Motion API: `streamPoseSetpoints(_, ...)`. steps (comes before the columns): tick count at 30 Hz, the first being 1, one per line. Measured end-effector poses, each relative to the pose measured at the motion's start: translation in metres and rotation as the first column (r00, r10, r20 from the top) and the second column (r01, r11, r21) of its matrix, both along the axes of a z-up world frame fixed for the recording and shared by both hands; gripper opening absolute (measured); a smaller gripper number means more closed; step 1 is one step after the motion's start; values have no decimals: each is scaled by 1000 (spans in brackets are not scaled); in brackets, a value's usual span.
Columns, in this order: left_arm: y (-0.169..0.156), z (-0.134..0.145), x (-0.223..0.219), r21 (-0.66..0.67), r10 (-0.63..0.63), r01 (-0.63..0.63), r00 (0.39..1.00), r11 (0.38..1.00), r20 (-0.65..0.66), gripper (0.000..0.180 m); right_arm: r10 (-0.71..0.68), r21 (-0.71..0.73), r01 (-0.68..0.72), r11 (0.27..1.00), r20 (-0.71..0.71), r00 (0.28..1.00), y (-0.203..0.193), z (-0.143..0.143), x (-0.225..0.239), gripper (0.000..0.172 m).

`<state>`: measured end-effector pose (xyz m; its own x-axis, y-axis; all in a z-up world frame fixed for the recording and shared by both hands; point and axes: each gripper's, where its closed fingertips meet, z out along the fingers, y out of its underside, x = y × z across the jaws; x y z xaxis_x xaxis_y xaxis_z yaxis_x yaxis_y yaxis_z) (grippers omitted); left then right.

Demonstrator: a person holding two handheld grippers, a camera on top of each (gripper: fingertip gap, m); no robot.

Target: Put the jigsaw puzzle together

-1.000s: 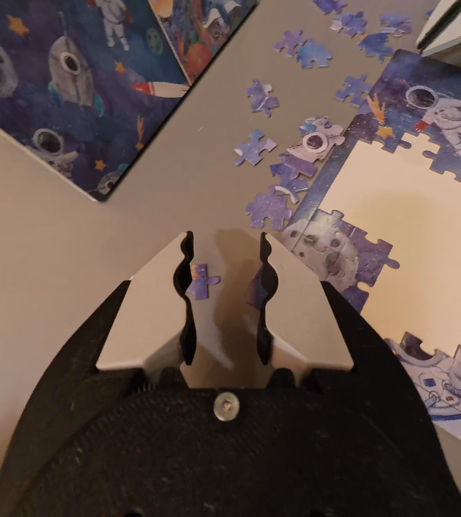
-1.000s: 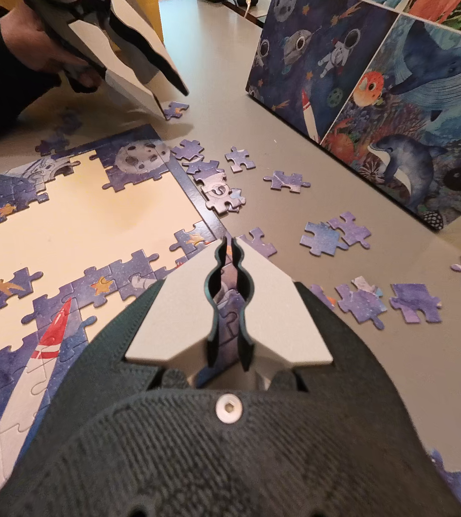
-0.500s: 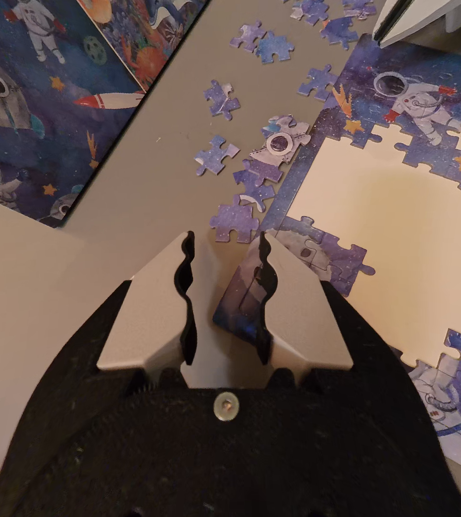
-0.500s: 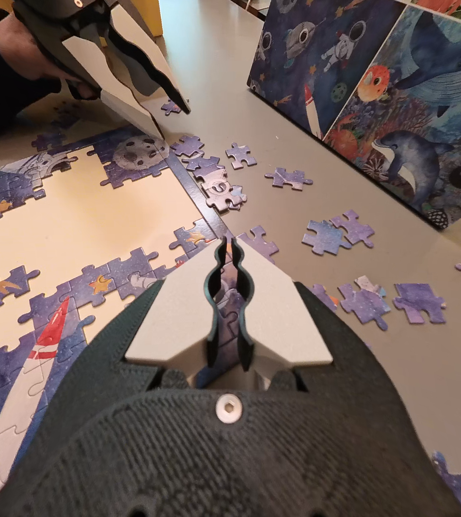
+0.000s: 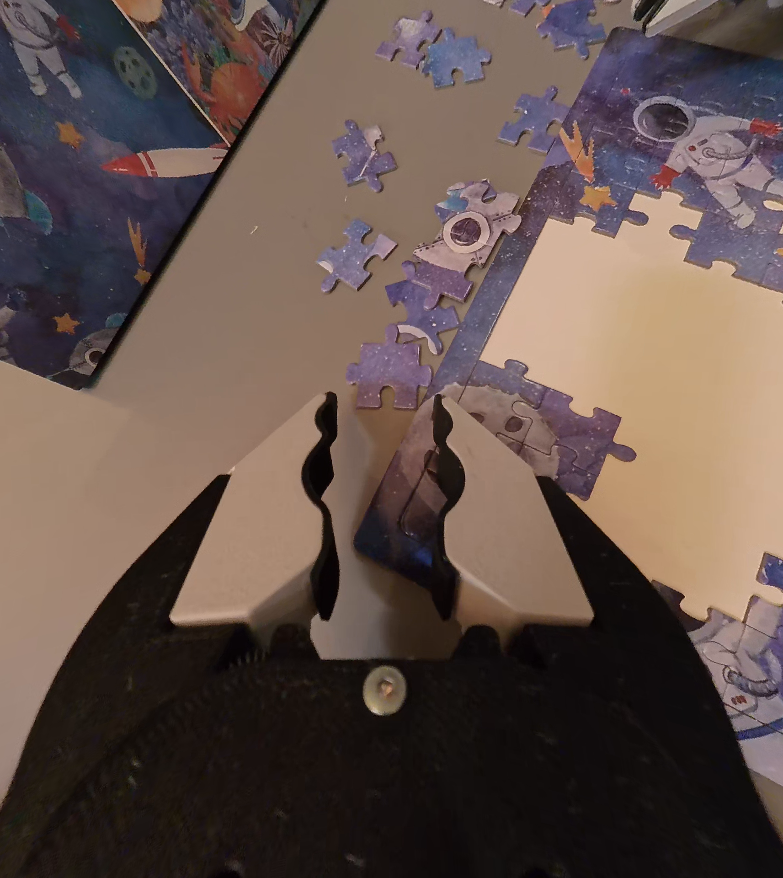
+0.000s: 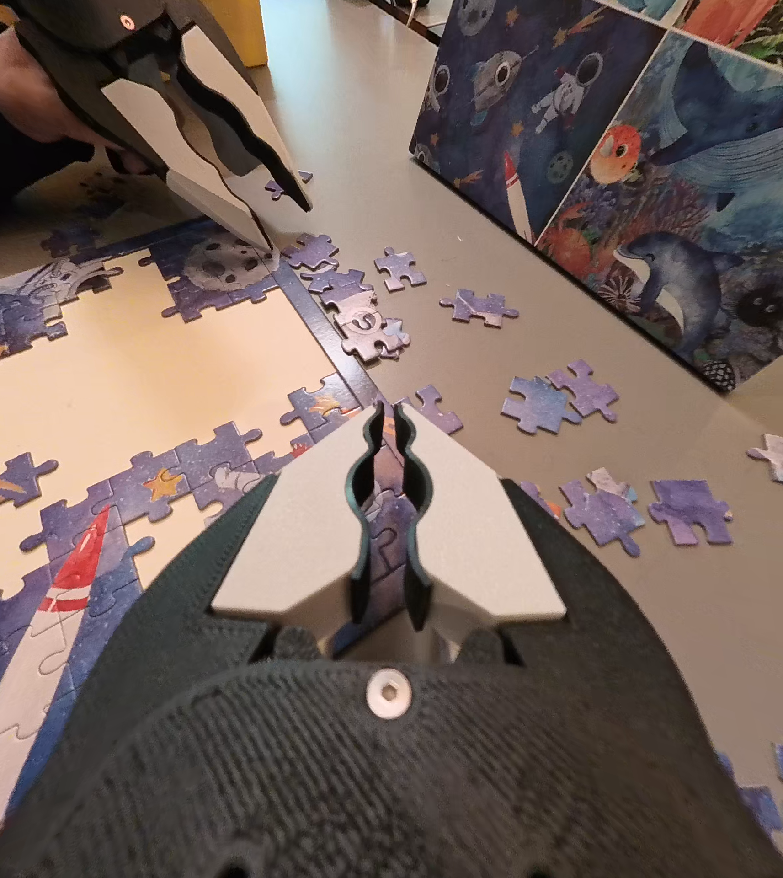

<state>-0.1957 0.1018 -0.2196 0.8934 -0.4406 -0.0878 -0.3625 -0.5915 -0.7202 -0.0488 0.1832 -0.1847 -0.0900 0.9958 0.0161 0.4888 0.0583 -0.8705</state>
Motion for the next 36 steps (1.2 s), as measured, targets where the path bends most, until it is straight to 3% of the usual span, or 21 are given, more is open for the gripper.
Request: streamPoseSetpoints(36, 1, 1, 1, 10, -3, 3, 999, 1000, -32, 40, -19, -8, 19, 1000, -1, 1000, 7, -1, 1, 3)
